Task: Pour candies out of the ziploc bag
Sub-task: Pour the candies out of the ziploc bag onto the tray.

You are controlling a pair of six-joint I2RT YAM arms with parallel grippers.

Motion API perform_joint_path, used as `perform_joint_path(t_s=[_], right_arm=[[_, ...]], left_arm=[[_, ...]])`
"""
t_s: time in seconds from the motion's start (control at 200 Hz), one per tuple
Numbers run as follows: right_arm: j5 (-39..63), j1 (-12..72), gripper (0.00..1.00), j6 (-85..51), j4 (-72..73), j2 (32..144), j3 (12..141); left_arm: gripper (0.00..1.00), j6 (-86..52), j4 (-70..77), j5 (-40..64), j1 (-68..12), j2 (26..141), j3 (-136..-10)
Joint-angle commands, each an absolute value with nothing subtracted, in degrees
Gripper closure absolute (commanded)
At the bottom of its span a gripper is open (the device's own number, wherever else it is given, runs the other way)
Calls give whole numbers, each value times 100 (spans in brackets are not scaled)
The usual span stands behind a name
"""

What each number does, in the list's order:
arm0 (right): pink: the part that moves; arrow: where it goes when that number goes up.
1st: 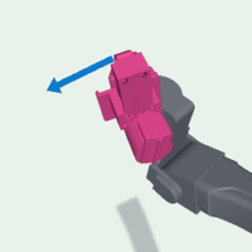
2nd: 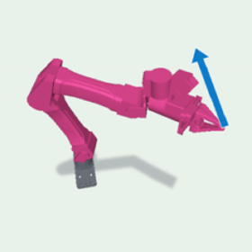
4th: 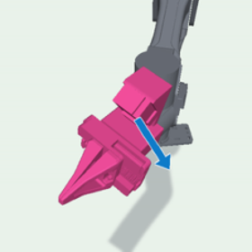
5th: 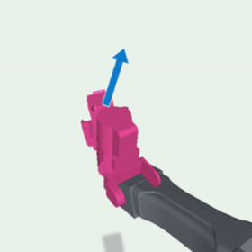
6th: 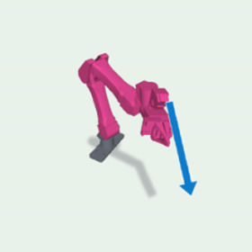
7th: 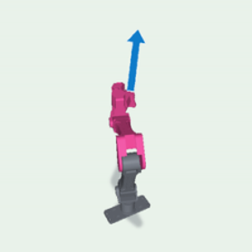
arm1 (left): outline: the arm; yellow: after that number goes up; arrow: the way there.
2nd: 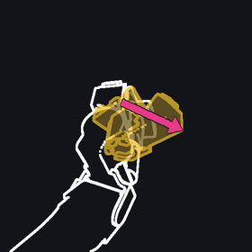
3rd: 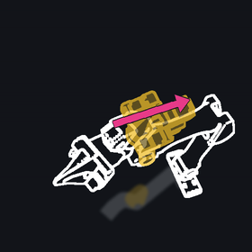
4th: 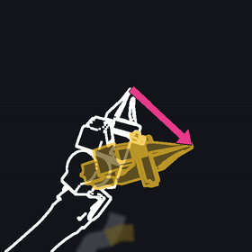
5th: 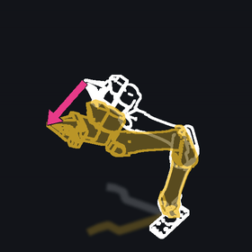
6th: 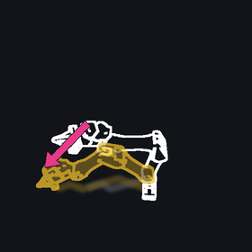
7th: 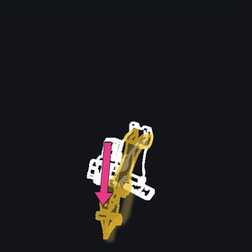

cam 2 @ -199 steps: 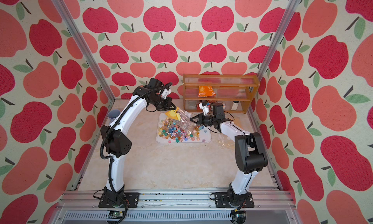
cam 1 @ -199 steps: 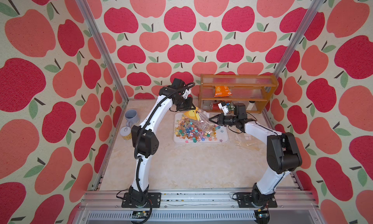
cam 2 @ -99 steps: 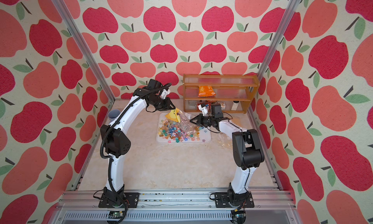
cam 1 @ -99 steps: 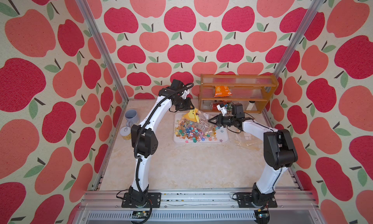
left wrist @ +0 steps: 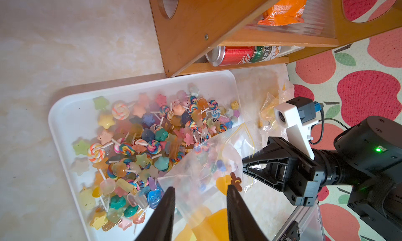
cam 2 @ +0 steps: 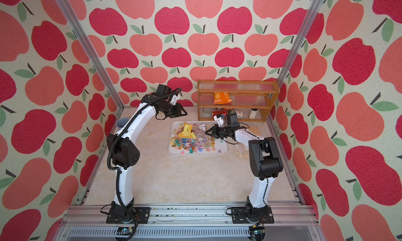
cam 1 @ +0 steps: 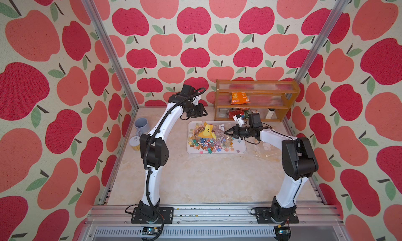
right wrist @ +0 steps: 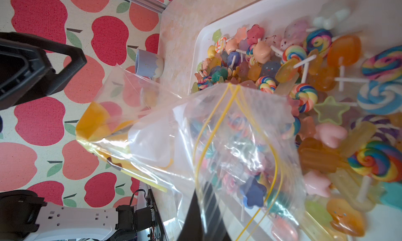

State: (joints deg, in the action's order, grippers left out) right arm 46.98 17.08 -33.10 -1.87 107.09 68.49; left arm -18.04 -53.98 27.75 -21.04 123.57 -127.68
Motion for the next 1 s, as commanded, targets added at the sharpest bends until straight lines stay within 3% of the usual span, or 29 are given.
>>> perform_joint_path(t_s=[0.0, 0.275, 0.31, 0.33, 0.375, 0.42, 0.64, 0.82, 0.925, 0.995], right_arm=[[4719, 1680, 100, -3344, -241, 10836, 7074], [4799, 1675, 100, -3498, -118, 11020, 7224], [4815, 1670, 100, -3519, -99, 11051, 7224], [4824, 1670, 100, -3530, -85, 11066, 7222], [4837, 1670, 100, -3549, -39, 11090, 7202], [4843, 1674, 100, -3575, -1, 11100, 7189], [4845, 1737, 100, -3622, 18, 11053, 7198], [4842, 1758, 100, -3612, -18, 11022, 7221], [4852, 1783, 100, -3612, -4, 11021, 7211], [4859, 1801, 100, -3638, 31, 11006, 7183]], left_arm=[[59, -1723, -5425, 2677, -2098, 12014, -12603], [43, -1716, -5239, 2837, -2022, 11135, -11589], [37, -1736, -5096, 2916, -2029, 10946, -11324], [26, -1725, -4994, 2955, -2048, 10850, -11161], [12, -1629, -4801, 2909, -2163, 10675, -10852], [8, -1480, -4783, 2666, -2282, 10627, -10716], [8, -1468, -4431, 2252, -2354, 10923, -10490], [14, -1426, -4447, 1963, -2453, 11329, -10796], [25, -1406, -4470, 1956, -2551, 11553, -10957], [43, -1390, -4558, 1912, -2619, 11727, -11128]])
